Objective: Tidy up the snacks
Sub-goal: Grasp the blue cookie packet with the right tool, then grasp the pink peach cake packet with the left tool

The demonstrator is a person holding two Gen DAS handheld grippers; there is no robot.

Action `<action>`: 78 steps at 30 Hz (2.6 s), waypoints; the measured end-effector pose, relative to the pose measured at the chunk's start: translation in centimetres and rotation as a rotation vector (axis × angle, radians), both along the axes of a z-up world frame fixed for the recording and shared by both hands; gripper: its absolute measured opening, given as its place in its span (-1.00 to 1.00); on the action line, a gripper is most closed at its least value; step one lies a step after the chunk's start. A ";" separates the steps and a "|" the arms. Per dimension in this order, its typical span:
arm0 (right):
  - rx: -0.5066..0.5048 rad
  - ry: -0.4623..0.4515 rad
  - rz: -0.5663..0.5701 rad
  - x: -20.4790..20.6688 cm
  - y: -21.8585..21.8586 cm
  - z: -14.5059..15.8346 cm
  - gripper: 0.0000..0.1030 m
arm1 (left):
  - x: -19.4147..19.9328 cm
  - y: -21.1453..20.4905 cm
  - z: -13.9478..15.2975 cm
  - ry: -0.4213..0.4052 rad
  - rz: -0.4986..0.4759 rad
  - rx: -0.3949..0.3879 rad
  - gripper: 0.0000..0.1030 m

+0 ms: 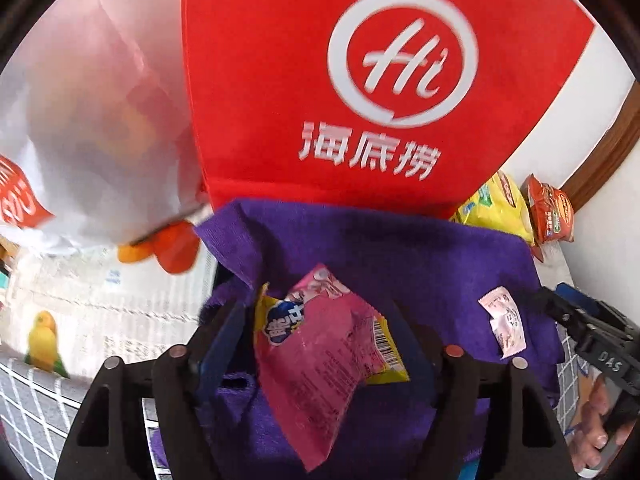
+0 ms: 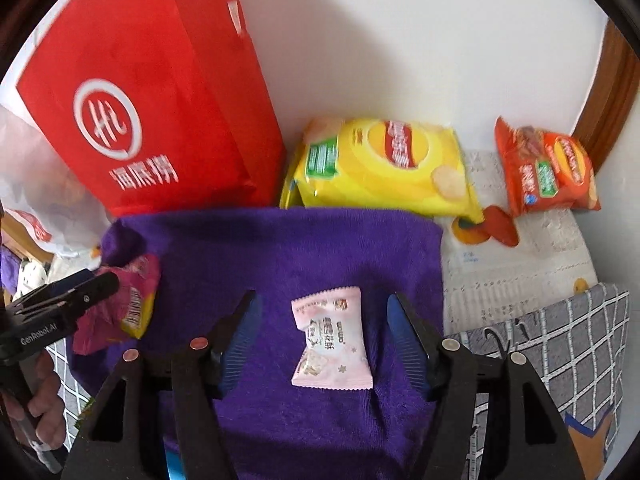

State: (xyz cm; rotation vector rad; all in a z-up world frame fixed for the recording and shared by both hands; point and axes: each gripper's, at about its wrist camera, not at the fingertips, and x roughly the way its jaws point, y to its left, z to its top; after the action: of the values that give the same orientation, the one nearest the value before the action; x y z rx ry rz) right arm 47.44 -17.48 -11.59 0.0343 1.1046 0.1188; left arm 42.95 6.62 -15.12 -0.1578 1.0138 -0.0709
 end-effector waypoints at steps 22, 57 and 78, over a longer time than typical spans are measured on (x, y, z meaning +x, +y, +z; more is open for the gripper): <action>-0.055 -0.128 -0.037 -14.5 -5.4 5.4 0.24 | -12.2 1.0 7.7 -0.149 0.012 0.021 0.42; -0.036 0.029 -0.018 -19.3 -6.5 -3.8 -0.21 | -25.1 4.6 2.1 -0.037 0.134 -0.003 0.42; 0.024 -0.058 -0.032 -27.4 -7.0 -3.8 -0.21 | -27.3 0.9 -3.3 0.097 0.031 -0.074 -0.07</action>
State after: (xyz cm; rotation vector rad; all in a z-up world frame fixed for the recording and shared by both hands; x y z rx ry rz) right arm 20.04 -24.51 -15.35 0.0700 1.0439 0.1036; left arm 15.65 7.50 -18.43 -0.2463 1.1057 -0.0735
